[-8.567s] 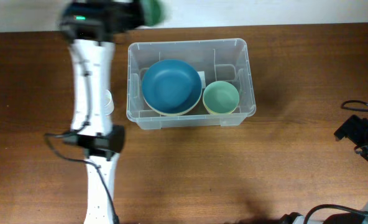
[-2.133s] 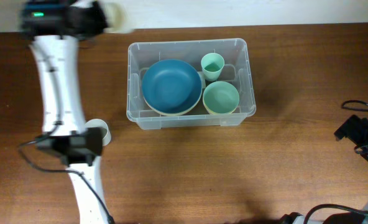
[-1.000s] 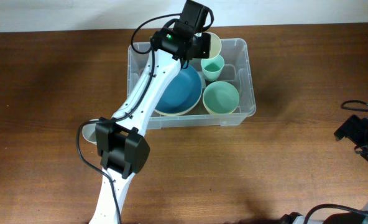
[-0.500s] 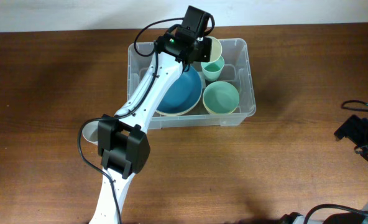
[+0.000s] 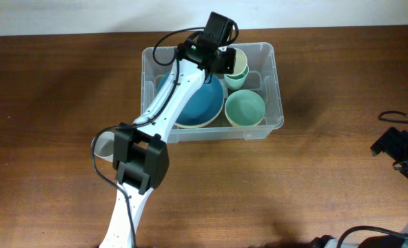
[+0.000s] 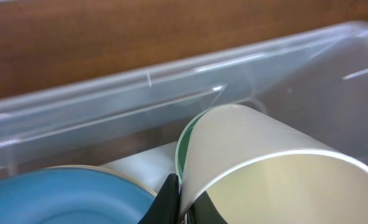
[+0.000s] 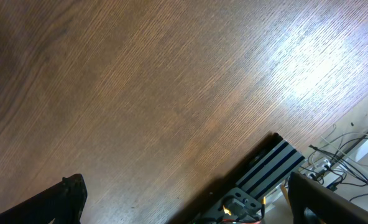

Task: Pack container
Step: 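Lower the cream cup into the pale green cup and release, then move the left gripper to the white cup at lower left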

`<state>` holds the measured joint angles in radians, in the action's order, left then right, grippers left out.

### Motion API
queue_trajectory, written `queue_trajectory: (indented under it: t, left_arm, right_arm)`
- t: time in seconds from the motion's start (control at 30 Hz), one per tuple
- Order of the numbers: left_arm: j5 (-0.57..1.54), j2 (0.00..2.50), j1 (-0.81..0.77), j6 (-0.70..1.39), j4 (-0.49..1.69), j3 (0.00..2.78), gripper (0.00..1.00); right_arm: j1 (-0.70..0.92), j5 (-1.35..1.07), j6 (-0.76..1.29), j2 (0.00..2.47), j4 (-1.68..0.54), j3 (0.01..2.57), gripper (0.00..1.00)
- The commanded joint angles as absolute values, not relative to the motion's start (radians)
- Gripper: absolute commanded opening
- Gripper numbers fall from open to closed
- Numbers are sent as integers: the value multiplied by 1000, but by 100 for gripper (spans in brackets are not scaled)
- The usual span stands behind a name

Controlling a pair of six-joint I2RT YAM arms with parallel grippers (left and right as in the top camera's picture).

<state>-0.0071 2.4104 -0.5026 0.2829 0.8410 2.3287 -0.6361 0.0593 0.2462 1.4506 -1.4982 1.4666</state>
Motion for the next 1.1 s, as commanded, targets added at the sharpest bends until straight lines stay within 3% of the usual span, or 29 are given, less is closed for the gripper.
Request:
queue_trajectory:
  t: [0.0, 0.17, 0.27, 0.33, 0.7, 1.07]
  left_arm:
    - [12, 2431, -501, 267, 837, 2322, 2]
    - [12, 2431, -501, 267, 830, 2322, 7]
    - [11, 2431, -501, 267, 829, 2322, 24]
    - [11, 2431, -501, 267, 828, 2322, 29]
    - [11, 2425, -499, 253, 855, 2472, 44]
    - [-67, 2337, -392, 241, 1246, 2910, 53]
  right_arm:
    - [-643, 57, 243, 1451, -1499, 1463, 99]
    - [-643, 57, 243, 1451, -1499, 1463, 99]
    - [-643, 57, 243, 1451, -1499, 1463, 99]
    - [-643, 57, 243, 1451, -1499, 1463, 99]
    - [-643, 57, 243, 1451, -1499, 1463, 99]
    - [-643, 57, 243, 1451, -1499, 1463, 99]
